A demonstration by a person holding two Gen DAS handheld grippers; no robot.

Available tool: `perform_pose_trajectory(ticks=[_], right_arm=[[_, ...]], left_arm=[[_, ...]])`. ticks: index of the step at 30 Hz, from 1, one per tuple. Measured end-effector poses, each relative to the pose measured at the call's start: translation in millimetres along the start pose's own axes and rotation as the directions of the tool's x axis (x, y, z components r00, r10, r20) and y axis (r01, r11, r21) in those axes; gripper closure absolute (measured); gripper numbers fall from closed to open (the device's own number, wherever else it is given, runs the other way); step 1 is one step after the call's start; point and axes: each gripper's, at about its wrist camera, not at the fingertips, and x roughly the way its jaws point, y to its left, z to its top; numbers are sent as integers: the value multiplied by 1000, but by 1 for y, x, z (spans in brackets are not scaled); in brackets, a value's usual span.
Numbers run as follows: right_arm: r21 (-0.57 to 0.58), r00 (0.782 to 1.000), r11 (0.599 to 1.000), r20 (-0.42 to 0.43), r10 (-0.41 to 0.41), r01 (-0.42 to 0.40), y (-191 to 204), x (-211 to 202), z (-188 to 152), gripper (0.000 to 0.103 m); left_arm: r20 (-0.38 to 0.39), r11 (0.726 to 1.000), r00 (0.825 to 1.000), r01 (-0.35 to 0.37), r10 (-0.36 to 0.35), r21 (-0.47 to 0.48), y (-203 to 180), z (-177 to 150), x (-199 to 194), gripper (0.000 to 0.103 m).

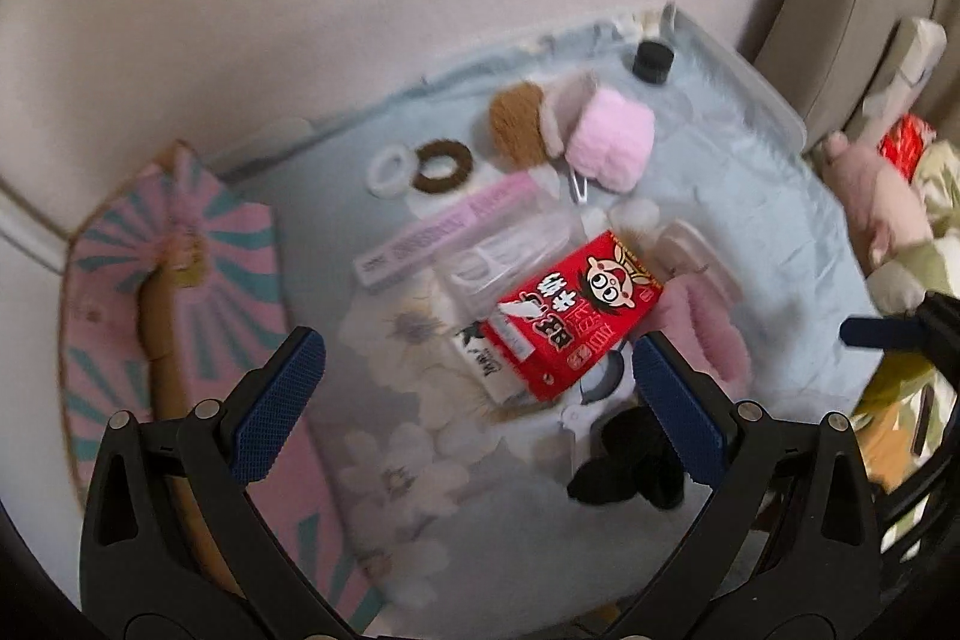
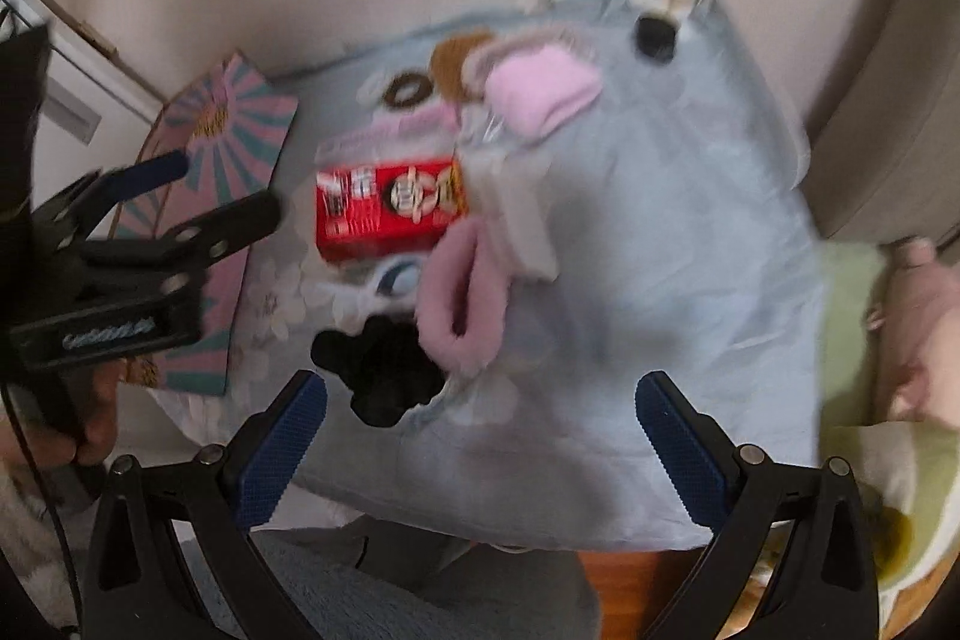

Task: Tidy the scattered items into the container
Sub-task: 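Move the left tool toward the red carton while the right tool approaches the pink scrunchie, then close the right gripper on the pink scrunchie while the left gripper grasps the red carton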

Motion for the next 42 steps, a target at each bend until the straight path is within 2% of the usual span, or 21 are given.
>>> perform_pose_trajectory(ticks=[5, 7, 15, 20, 24, 27, 28, 34, 36, 38, 42], right_arm=[[-2, 997, 999, -64, 46, -47, -5, 35, -1, 4], [-15, 994, 998, -87, 63, -64, -7, 47, 0, 5], [-24, 990, 993, -93, 110, -112, -14, 61, 8, 8], [-42, 990, 992, -82, 115, -118, -16, 60, 14, 17], [-56, 991, 992, -77, 111, -116, -18, 57, 18, 26], [-61, 991, 992, -72, 109, -114, -19, 55, 19, 33], [-64, 992, 992, -68, 109, -113, -20, 58, 19, 36], [-80, 993, 990, -56, 108, -113, -25, 61, 25, 44], [-77, 992, 990, -54, 117, -121, -26, 61, 25, 51], [-61, 988, 987, -53, 143, -146, -27, 61, 24, 64], [-57, 985, 983, -34, 170, -172, -28, 59, 20, 75]], left_arm=[[-54, 999, 998, -12, 14, 35, -10, 1, 32, 1], [-66, 999, 998, 6, -3, 37, -11, 0, 38, 1], [-92, 998, 995, 37, -32, 51, -20, -3, 45, 1], [-108, 999, 994, 25, -20, 47, -25, 2, 55, 1], [-95, 998, 994, 51, -48, 26, -24, 5, 58, 2], [-78, 996, 993, 91, -90, 11, -23, 6, 57, 15], [-78, 995, 992, 98, -97, 9, -23, 6, 58, 23], [-62, 994, 992, 108, -107, 6, -25, 1, 57, 33], [-39, 993, 992, 118, -118, -2, -23, 0, 52, 35], [-22, 991, 991, 131, -131, -9, -22, 0, 48, 40], [-1, 987, 987, 159, -159, -26, -18, 3, 45, 45]])
